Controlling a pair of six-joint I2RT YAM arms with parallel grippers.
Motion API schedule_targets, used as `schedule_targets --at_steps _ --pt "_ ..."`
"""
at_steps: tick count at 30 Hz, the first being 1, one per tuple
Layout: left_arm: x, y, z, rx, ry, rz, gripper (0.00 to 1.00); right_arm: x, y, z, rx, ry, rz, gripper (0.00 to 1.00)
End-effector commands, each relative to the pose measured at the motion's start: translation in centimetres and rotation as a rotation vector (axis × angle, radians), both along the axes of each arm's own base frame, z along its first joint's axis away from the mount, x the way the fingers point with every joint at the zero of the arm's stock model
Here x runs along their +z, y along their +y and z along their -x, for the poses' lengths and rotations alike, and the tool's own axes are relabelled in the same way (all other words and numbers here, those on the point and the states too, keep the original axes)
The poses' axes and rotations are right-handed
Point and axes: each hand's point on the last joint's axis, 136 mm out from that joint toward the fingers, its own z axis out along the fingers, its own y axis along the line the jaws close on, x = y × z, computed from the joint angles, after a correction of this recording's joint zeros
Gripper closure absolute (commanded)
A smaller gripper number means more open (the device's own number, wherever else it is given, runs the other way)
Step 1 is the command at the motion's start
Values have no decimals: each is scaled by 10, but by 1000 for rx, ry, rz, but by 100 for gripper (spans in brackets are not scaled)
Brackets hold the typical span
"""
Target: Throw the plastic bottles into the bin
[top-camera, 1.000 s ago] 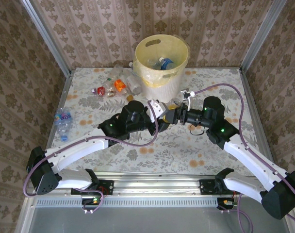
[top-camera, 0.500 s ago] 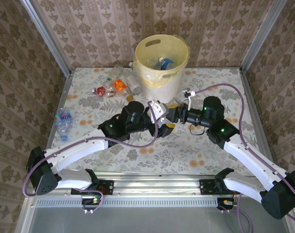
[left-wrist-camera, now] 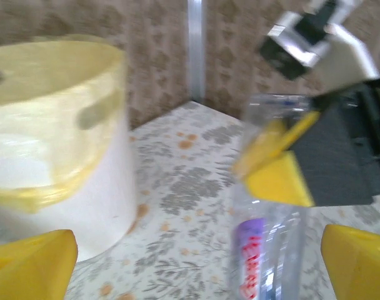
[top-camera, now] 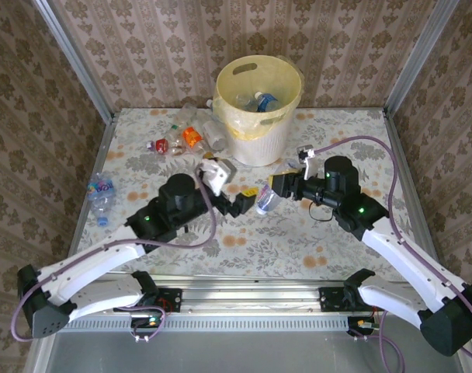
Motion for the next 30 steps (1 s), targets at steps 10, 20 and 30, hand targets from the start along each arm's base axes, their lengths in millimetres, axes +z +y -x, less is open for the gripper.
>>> schedule_targets --at_steps 10,20,30 --pt "9 125 -3 391 45 166 0 63 -51 -23 -210 -268 153 45" --pt "-4 161 -2 525 72 133 0 138 -60 -36 -282 -477 50 45" --pt "-4 168 1 538 38 125 0 222 -67 -21 -320 -778 -39 44"
